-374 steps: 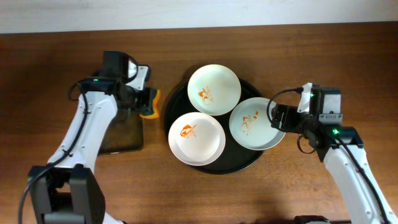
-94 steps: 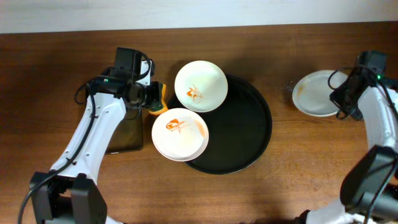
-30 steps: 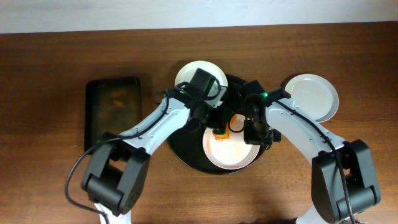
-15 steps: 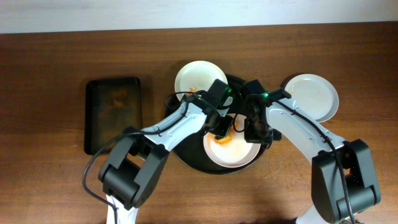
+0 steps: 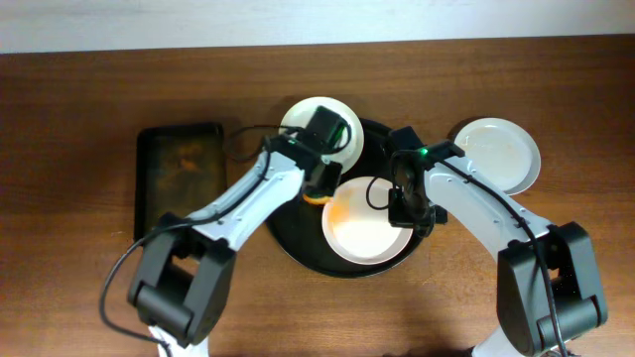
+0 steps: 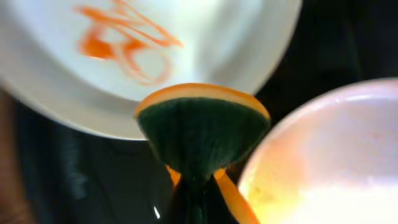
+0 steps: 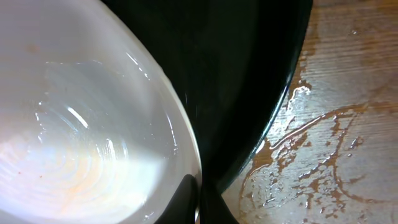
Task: Clean dirty plates on tray and stack at the side
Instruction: 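Scrub the held plate with the sponge in the left gripper, then carry the plate with the right gripper and stack it on the cleaned plate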
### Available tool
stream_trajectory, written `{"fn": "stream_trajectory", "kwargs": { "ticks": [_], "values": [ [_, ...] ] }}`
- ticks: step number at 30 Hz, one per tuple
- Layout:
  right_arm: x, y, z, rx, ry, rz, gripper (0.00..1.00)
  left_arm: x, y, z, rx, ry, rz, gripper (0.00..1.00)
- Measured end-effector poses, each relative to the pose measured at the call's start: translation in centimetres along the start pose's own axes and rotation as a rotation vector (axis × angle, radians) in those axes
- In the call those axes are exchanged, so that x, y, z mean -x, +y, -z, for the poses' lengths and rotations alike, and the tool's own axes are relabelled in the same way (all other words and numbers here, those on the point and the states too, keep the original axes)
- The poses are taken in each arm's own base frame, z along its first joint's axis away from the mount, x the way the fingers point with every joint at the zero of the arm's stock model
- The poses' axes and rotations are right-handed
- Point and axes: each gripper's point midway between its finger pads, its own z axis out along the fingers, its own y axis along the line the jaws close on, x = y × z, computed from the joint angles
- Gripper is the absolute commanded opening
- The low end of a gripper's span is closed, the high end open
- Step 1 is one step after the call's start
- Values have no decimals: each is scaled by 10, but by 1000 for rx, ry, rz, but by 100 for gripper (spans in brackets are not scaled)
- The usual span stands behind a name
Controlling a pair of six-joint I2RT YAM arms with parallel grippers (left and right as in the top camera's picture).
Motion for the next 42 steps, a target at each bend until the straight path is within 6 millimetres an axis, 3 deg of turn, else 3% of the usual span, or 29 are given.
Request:
{"fn": "stream_trajectory", "kwargs": {
  "ticks": [3, 5, 9, 10, 11, 13, 16, 18, 19, 20, 21, 22, 24, 25, 27, 31, 33, 36, 40, 41, 42],
  "values": [
    [1, -2, 0, -13, -6, 0, 4, 12, 12, 37, 18, -73, 21, 1],
    [4, -8, 0, -46, -22, 1, 4, 15, 24, 50, 28, -89, 63, 1],
    [15, -17, 16, -100, -69, 12, 4, 8, 82, 57, 51, -55, 251, 1],
    [23, -17, 32, -94, -118, 9, 4, 5, 92, 57, 52, -41, 281, 0],
    [34, -20, 60, -84, -210, 8, 4, 2, 105, 57, 59, -30, 315, 1],
    [39, -28, 101, -71, -338, 42, 4, 0, 115, 58, 60, -24, 340, 1],
    [36, -39, 146, -66, -479, 117, 4, -2, 124, 58, 65, -21, 361, 1],
    [38, -51, 158, -129, -525, 137, 4, -2, 123, 58, 64, -20, 361, 1],
    [38, -53, 158, -145, -528, 143, 18, -2, 123, 58, 64, -19, 361, 0],
    [39, -55, 159, -156, -532, 134, 44, -2, 123, 58, 64, -20, 361, 0],
    [39, -56, 159, -153, -537, 97, 51, -2, 123, 58, 64, -19, 361, 0],
    [41, -61, 159, -140, -538, 26, 52, -3, 123, 58, 65, -14, 361, 1],
    [47, -79, 151, -145, -514, -85, 66, -4, 123, 58, 65, -11, 361, 1],
    [54, -93, 134, -135, -463, -158, 70, -4, 123, 58, 65, -10, 361, 0],
    [63, -108, 93, -66, -322, -248, 64, -5, 123, 58, 64, -8, 361, 1],
    [62, -106, 17, 171, -32, -313, 43, -5, 123, 58, 65, -8, 361, 0],
    [60, -96, 1, 284, 42, -309, 41, -5, 123, 58, 65, -8, 361, 1],
    [63, -77, -4, 417, 63, -254, 41, -5, 123, 58, 65, -8, 361, 0],
    [59, -67, -16, 470, 61, -230, 40, -5, 123, 58, 65, -8, 361, 1],
    [55, -65, -20, 478, 70, -229, 59, -5, 123, 58, 65, -8, 361, 1],
    [51, -64, -23, 483, 82, -229, 91, -5, 123, 58, 65, -8, 361, 0]
  ]
}}
